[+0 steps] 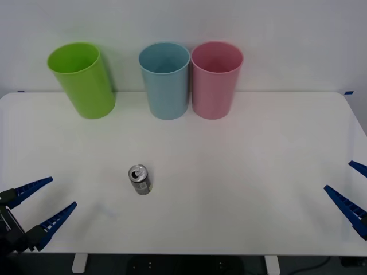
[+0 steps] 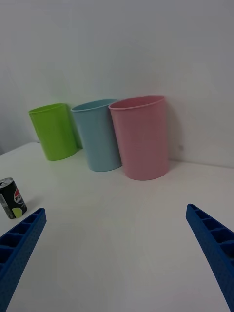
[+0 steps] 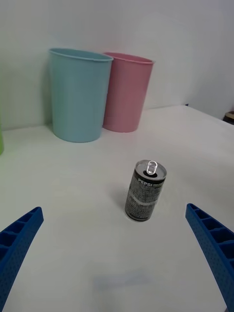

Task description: Grasp the object on the table and drop it into the matching bin: aluminum can to the light blue bin, PET bottle to the pink bin.

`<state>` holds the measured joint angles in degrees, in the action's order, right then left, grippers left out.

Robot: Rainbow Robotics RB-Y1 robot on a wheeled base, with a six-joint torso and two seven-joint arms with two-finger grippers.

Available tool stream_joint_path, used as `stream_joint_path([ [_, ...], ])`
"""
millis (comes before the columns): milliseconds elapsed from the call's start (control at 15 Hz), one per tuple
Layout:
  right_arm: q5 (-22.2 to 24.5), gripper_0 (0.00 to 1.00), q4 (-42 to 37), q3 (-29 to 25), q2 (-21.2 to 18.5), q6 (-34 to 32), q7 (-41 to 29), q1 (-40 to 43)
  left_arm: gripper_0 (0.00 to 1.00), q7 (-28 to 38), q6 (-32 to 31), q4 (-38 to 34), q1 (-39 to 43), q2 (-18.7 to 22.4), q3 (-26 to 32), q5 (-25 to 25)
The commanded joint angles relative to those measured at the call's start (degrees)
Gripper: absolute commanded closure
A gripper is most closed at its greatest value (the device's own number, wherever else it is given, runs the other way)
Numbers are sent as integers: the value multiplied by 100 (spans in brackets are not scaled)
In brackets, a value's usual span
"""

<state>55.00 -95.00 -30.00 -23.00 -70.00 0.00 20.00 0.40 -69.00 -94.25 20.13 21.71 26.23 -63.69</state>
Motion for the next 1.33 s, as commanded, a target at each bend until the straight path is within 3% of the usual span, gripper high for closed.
stream_joint_path([
  [67,0,0,0,0,0,0,0,0,0,-66,44,311,-229,-1,-206,-21],
  [667,0,0,0,0,0,0,0,0,0,-804,53,987,-870,-80,-680,-320],
  [1333,0,0,0,0,0,0,0,0,0,-2378,62,2719,-1881,-238,-1173,-328],
])
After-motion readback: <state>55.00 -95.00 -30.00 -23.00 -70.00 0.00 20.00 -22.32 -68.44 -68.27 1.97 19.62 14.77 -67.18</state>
